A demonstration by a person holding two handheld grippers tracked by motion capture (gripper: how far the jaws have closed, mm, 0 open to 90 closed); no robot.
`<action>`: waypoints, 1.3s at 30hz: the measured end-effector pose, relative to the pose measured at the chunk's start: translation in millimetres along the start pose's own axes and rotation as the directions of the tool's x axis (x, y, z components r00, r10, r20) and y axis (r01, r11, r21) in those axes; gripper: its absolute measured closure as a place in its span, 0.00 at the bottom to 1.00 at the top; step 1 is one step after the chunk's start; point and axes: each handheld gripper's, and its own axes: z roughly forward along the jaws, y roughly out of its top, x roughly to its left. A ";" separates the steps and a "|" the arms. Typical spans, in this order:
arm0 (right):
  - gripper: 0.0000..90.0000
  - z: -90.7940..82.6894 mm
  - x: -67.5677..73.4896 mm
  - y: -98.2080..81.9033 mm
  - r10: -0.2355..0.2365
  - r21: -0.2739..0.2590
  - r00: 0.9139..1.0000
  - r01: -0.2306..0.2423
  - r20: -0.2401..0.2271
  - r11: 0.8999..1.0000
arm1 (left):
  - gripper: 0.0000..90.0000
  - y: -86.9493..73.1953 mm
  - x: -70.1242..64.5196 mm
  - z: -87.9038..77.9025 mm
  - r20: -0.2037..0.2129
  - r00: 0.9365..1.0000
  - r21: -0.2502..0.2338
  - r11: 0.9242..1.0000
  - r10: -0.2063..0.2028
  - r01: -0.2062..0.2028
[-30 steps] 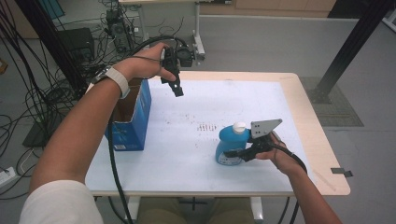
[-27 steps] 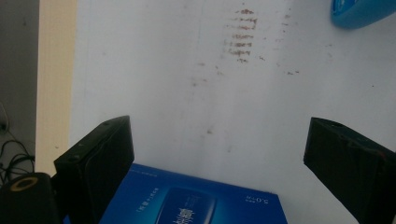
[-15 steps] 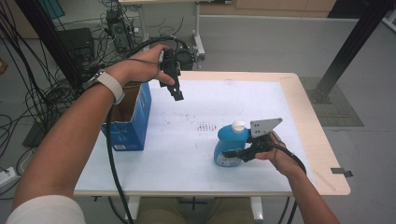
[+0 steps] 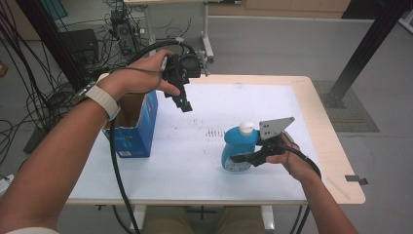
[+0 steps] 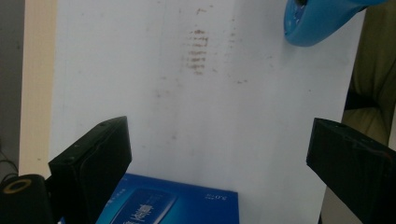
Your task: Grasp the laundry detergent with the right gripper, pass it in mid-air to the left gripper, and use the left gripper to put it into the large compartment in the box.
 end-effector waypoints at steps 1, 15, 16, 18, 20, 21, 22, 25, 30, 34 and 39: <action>0.48 -0.5 0.2 1.8 0.001 0.001 1.000 -0.001 -0.001 1.000 | 0.08 0.8 -1.9 -0.6 0.001 1.000 -0.007 1.000 -0.004 0.004; 0.48 -0.6 4.1 19.1 0.005 0.015 1.000 -0.005 0.006 1.000 | 0.06 14.1 -28.1 -13.1 0.001 1.000 -0.020 0.999 0.029 -0.029; 0.48 -0.4 4.3 20.4 0.006 0.016 1.000 -0.006 0.004 1.000 | 0.05 15.3 -30.1 -14.4 0.001 0.999 -0.025 0.999 0.033 -0.033; 0.48 -0.1 4.7 23.2 0.008 0.014 1.000 -0.008 0.002 1.000 | 0.06 17.8 -33.8 -16.5 0.001 0.999 -0.030 0.999 0.037 -0.037; 0.48 0.4 5.0 26.0 0.011 0.011 1.000 -0.011 0.000 1.000 | 0.06 20.2 -37.1 -17.6 0.004 0.999 -0.029 0.999 0.042 -0.042; 0.48 0.7 5.2 27.5 0.009 0.013 1.000 -0.009 0.000 1.000 | 0.06 21.4 -38.6 -17.9 0.002 0.999 -0.027 0.999 0.045 -0.045; 0.48 1.0 5.2 29.0 0.007 0.014 1.000 -0.007 0.001 1.000 | 0.06 22.3 -39.8 -18.2 0.001 0.999 -0.026 0.999 0.047 -0.047; 0.48 1.6 5.3 33.3 0.003 0.017 1.000 -0.003 0.003 1.000 | 0.06 25.2 -43.8 -19.5 0.010 0.999 -0.027 0.998 0.054 -0.053; 0.48 1.6 4.3 39.7 -0.002 0.021 1.000 0.002 0.002 1.000 | 0.05 29.5 -49.0 -20.6 0.018 0.998 -0.022 0.998 0.066 -0.066; 0.48 2.8 2.8 43.2 0.000 0.026 1.000 0.000 0.004 1.000 | 0.06 32.6 -52.0 -20.9 0.033 0.997 -0.024 0.997 0.070 -0.069; 0.48 5.4 0.8 46.0 0.001 0.028 1.000 -0.001 0.006 1.000 | 0.05 36.3 -53.0 -20.1 0.048 0.996 -0.029 0.997 0.070 -0.068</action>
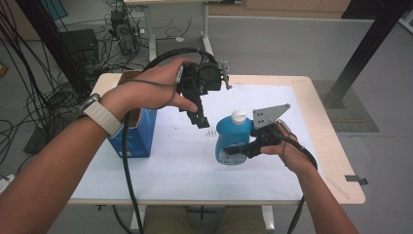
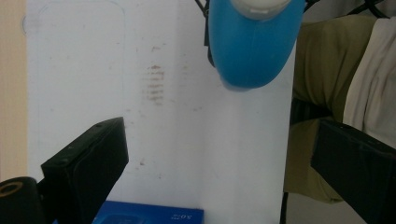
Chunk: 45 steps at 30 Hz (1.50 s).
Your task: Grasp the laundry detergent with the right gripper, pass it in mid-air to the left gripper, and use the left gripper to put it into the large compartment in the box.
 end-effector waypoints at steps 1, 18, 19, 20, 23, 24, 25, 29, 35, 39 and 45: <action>0.48 0.5 -0.3 0.7 -0.002 0.002 1.000 0.002 -0.001 1.000 | 0.05 0.7 -0.1 0.1 0.001 1.000 0.000 1.000 -0.001 0.001; 0.48 8.2 -8.4 8.8 -0.010 0.025 1.000 0.011 -0.006 1.000 | 0.05 9.8 1.3 3.7 0.033 0.999 -0.004 1.000 -0.005 0.005; 0.48 8.6 -8.9 9.3 -0.011 0.025 1.000 0.011 -0.005 1.000 | 0.05 10.5 1.5 3.9 0.035 0.999 -0.005 1.000 -0.005 0.005; 0.48 8.9 -9.1 9.7 -0.011 0.025 1.000 0.011 -0.006 1.000 | 0.05 10.9 1.5 4.1 0.038 0.999 -0.005 1.000 -0.005 0.005; 0.48 9.6 -10.1 10.8 -0.011 0.025 1.000 0.011 -0.007 1.000 | 0.05 12.6 1.9 5.2 0.044 0.999 -0.004 1.000 -0.005 0.005; 0.48 9.8 -10.2 11.2 -0.012 0.027 1.000 0.012 -0.007 1.000 | 0.05 13.1 2.2 5.6 0.047 0.999 -0.004 1.000 -0.003 0.003; 0.48 10.2 -10.3 11.7 -0.015 0.027 1.000 0.015 -0.007 1.000 | 0.05 13.7 2.4 6.2 0.049 0.999 -0.005 1.000 -0.001 0.002; 0.48 11.2 -11.1 13.2 -0.017 0.025 1.000 0.017 -0.010 1.000 | 0.05 15.3 2.7 7.8 0.052 0.999 -0.007 1.000 0.002 -0.001; 0.48 12.8 -11.9 16.7 -0.020 0.020 1.000 0.020 -0.015 1.000 | 0.05 17.4 3.6 9.3 0.052 0.999 -0.011 1.000 0.004 -0.003; 0.48 14.4 -12.3 19.0 -0.025 0.021 1.000 0.025 -0.019 0.999 | 0.05 18.4 4.1 10.5 0.053 0.999 -0.011 1.000 0.004 -0.004; 0.48 16.4 -12.3 20.1 -0.022 0.029 0.999 0.023 -0.026 0.999 | 0.05 19.4 4.8 11.6 0.055 0.998 -0.009 1.000 0.006 -0.005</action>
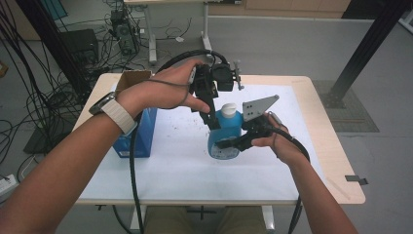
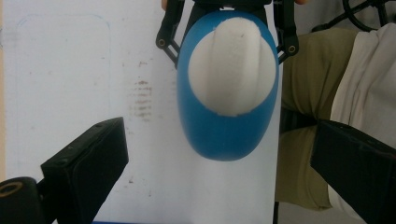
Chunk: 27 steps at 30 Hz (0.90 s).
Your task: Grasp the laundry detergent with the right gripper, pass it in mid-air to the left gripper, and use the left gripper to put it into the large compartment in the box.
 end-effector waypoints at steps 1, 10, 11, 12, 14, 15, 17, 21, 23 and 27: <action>0.48 0.7 0.0 0.1 -0.001 0.002 1.000 0.001 -0.002 1.000 | 0.05 0.3 0.0 0.1 0.001 1.000 -0.001 1.000 0.001 -0.001; 0.48 2.0 -1.4 2.2 -0.001 0.000 1.000 0.001 -0.005 1.000 | 0.05 2.7 0.4 3.9 0.017 1.000 -0.003 1.000 0.002 -0.002; 0.48 1.9 -1.5 2.4 -0.002 0.000 1.000 0.002 -0.004 1.000 | 0.05 2.8 0.6 4.4 0.017 1.000 -0.004 1.000 0.002 -0.002; 0.48 1.8 -1.4 2.7 -0.001 0.001 1.000 0.001 -0.003 1.000 | 0.05 2.9 0.8 4.6 0.017 1.000 -0.008 1.000 0.001 -0.001; 0.48 1.9 -1.4 2.9 -0.001 0.002 1.000 0.001 -0.003 1.000 | 0.05 3.4 1.1 5.0 0.018 1.000 -0.011 1.000 0.001 0.000; 0.48 2.1 -1.2 3.0 0.002 0.003 1.000 -0.002 -0.005 1.000 | 0.05 3.7 1.0 5.1 0.017 1.000 -0.013 1.000 0.001 -0.001; 0.48 2.9 -1.3 3.0 0.000 0.004 1.000 0.000 -0.005 1.000 | 0.05 4.4 0.7 5.3 0.017 1.000 -0.015 1.000 0.001 -0.001; 0.48 5.1 -1.3 3.0 0.000 0.008 1.000 0.000 -0.008 1.000 | 0.05 5.6 0.8 6.3 0.019 1.000 -0.009 1.000 0.008 -0.008; 0.48 6.1 -1.0 3.2 0.002 0.008 1.000 -0.002 -0.012 1.000 | 0.05 5.8 0.7 6.9 0.019 1.000 -0.008 1.000 0.003 -0.003; 0.48 6.9 -1.2 3.6 0.002 0.010 1.000 -0.002 -0.014 1.000 | 0.06 6.6 0.5 7.3 0.024 1.000 -0.008 1.000 0.007 -0.007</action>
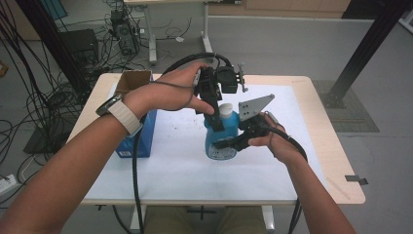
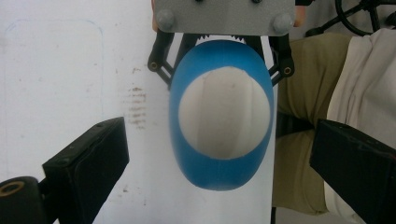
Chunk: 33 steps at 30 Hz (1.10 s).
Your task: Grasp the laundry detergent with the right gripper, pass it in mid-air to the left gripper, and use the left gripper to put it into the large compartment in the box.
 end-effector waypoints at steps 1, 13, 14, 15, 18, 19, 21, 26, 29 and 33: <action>0.48 0.1 -0.2 0.1 0.001 -0.001 1.000 -0.001 -0.001 1.000 | 0.06 0.2 -0.2 0.2 0.000 1.000 -0.001 1.000 -0.001 0.001; 0.48 -0.1 -0.5 -0.3 0.007 0.001 1.000 -0.007 -0.001 1.000 | 0.06 2.5 -0.9 2.0 0.007 1.000 0.004 1.000 0.003 -0.003; 0.48 -0.1 -0.4 -0.3 0.009 0.001 1.000 -0.009 -0.001 1.000 | 0.06 2.5 -0.9 2.1 0.007 1.000 0.004 1.000 0.003 -0.003; 0.48 0.0 -0.5 -0.3 0.007 0.002 1.000 -0.007 -0.001 1.000 | 0.06 2.5 -1.0 2.0 0.007 1.000 0.004 1.000 0.003 -0.003; 0.48 0.3 -0.5 -0.4 0.008 0.002 1.000 -0.008 -0.003 1.000 | 0.06 2.7 -1.0 2.1 0.008 1.000 0.005 1.000 0.004 -0.004; 0.48 0.3 -0.4 -0.3 0.007 0.002 1.000 -0.007 -0.001 1.000 | 0.06 2.8 -1.0 2.2 0.007 1.000 0.005 1.000 0.005 -0.005; 0.48 0.3 -0.8 -0.2 0.008 0.000 1.000 -0.008 -0.002 1.000 | 0.06 3.0 -1.2 2.5 0.008 1.000 0.003 1.000 0.003 -0.003; 0.48 0.1 -0.5 -0.2 0.011 0.000 1.000 -0.011 -0.010 1.000 | 0.06 2.5 -1.1 2.0 0.007 1.000 0.008 1.000 0.003 -0.003; 0.48 -0.3 -0.6 -0.1 0.009 -0.001 1.000 -0.009 -0.010 1.000 | 0.06 2.5 -1.4 2.0 0.008 1.000 0.007 1.000 0.003 -0.003; 0.48 -0.3 -0.4 -0.2 0.008 0.001 1.000 -0.008 -0.010 1.000 | 0.06 2.6 -1.4 2.0 0.006 1.000 0.009 1.000 0.002 -0.002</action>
